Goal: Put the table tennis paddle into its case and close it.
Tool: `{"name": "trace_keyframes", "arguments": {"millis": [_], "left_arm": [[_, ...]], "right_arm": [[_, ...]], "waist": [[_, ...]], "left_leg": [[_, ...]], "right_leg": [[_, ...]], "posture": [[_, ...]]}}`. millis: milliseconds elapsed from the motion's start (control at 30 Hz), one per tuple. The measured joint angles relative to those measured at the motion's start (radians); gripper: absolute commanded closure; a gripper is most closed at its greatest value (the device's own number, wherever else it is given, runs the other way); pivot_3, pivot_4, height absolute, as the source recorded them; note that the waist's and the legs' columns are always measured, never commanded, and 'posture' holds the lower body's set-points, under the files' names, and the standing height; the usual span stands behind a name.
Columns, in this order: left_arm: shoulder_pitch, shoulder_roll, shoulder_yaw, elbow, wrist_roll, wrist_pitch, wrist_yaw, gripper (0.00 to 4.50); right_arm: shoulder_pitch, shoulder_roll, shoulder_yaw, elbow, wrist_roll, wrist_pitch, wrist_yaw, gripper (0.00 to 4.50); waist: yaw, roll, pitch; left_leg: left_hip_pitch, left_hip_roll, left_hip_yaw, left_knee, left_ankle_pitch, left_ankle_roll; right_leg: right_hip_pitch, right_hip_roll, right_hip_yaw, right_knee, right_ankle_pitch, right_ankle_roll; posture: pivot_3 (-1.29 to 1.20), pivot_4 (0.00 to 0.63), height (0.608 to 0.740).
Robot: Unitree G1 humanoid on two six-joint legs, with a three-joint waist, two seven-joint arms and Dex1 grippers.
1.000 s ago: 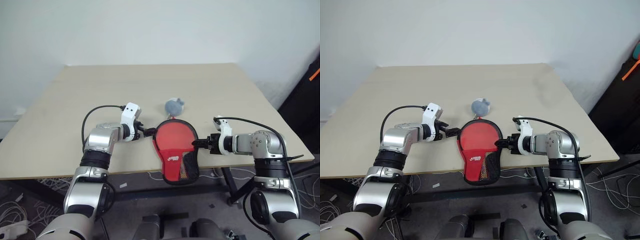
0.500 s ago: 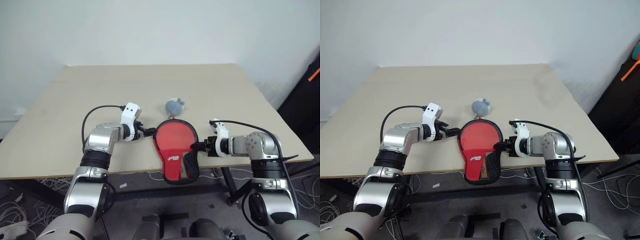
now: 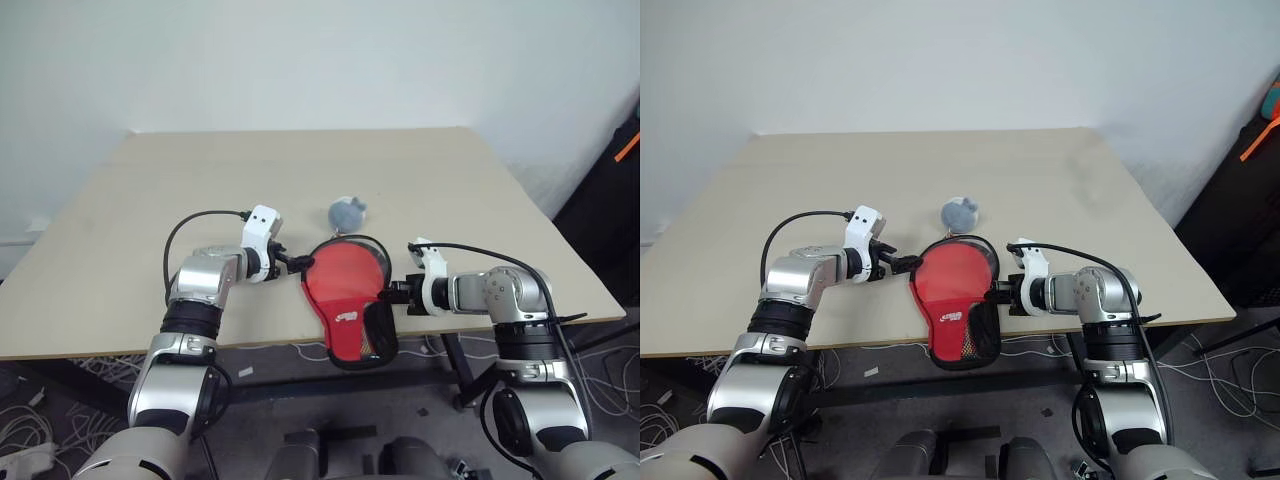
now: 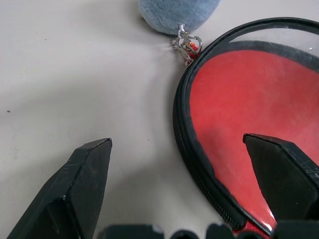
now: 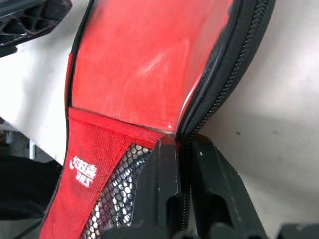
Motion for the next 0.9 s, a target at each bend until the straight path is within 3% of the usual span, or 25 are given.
{"name": "trace_keyframes", "arguments": {"millis": [900], "left_arm": [[-0.008,0.004,0.001,0.023,-0.002,-0.009,0.009,0.0]], "right_arm": [[0.091,-0.007,0.02,-0.154,0.076,0.138,0.012,4.47]], "waist": [[0.0,0.0,0.0]], "left_leg": [[0.0,0.001,0.0,0.001,-0.002,-0.002]], "right_leg": [[0.0,-0.001,0.0,0.0,0.0,0.0]], "posture": [[0.0,0.0,0.722]]}}
